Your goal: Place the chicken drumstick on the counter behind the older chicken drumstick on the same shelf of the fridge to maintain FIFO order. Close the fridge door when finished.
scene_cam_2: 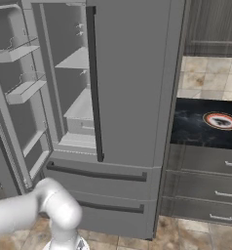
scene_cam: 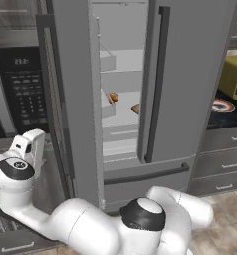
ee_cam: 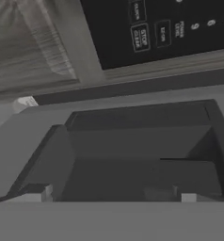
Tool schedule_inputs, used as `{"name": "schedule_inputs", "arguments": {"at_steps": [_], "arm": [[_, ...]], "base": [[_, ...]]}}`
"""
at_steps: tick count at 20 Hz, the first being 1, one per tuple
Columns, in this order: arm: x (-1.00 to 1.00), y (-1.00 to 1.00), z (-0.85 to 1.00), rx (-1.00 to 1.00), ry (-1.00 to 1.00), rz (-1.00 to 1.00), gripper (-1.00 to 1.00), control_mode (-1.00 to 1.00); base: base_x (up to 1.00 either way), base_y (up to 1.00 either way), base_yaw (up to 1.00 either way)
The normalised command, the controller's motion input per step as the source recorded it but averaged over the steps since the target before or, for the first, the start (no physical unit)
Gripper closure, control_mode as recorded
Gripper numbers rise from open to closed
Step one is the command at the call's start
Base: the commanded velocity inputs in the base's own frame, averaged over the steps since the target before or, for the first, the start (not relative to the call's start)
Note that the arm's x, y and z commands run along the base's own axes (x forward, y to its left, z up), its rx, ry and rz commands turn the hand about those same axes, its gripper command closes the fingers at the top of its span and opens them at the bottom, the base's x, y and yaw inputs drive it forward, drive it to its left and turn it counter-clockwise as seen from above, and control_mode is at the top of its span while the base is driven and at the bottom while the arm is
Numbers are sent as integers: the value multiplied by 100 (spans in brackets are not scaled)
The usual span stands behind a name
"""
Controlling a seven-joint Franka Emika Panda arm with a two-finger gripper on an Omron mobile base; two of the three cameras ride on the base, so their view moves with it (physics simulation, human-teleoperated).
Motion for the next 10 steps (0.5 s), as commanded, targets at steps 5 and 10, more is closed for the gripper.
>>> {"name": "schedule_inputs", "arguments": {"at_steps": [5, 10], "arm": [[24, -47, -18, 0, -10, -12, -100, -100], [0, -83, 0, 2, -8, -3, -100, -100]], "base": [[0, 0, 0], [0, 0, 0]]}}
